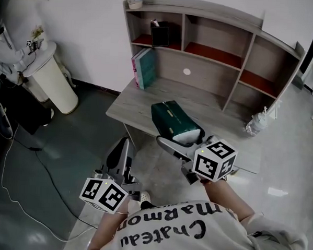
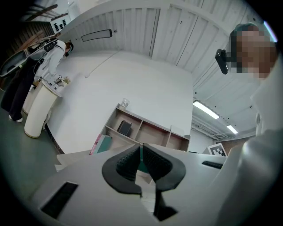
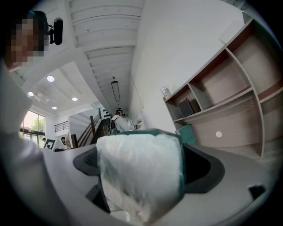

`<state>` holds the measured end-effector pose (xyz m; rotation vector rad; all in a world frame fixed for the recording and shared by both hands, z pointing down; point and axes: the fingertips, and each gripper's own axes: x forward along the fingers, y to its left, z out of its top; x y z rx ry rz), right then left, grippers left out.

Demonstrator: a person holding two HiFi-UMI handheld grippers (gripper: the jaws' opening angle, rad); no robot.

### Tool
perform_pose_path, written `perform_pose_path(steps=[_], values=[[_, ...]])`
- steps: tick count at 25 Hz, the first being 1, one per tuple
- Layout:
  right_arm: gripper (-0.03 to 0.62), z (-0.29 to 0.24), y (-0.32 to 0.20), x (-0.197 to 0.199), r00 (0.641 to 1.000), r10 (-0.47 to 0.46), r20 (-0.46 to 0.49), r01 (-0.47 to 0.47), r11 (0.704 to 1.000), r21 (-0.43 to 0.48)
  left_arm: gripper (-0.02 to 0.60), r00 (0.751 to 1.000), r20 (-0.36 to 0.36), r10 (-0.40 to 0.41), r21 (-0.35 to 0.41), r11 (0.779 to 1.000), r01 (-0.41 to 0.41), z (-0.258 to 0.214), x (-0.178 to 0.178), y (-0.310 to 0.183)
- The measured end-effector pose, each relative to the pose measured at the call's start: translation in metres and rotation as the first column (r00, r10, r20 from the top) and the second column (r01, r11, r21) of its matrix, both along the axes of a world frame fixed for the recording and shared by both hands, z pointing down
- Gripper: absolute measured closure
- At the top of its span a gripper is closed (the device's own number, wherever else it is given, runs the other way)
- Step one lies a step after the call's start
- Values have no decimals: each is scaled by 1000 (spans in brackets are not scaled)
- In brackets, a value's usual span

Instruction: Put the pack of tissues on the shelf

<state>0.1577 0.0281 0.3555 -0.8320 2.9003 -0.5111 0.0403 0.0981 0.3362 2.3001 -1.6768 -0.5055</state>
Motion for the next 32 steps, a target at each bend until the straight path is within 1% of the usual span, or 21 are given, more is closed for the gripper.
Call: perform_pose_path(steps=[4,8,12,15,24,28,32], values=[[49,-3,-27,-25,999,43,11,-43,999,-10,552,999,12,36,-13,999,-36,-4,-28,-32],[49,-10,-52,-52,997,72,13,-72,997,4,554,999,13,48,9,999,-48,-15,-62,-59],[49,-21,-75,-82,995,93,24,-93,995,19,554,998,38,58,14,998,-58,-22,-94,-84],[49,-25,-87,-102,995,99,23,-99,995,18,554,997,22,72,18,997,-72,-25,-116,-98],[49,-27,-122,-151,987,157,30,-158,988,1,554,995,21,94,28,995,-95,-28,-177,-130],[49,-20,-130,-163,984,177,6,-177,984,-5,554,997,7,83,32,996,-83,-24,-201,-140],[49,-12,-140,-169,982,190,-16,-191,981,-18,554,1000,-12,29,21,999,-29,-17,-231,-146]])
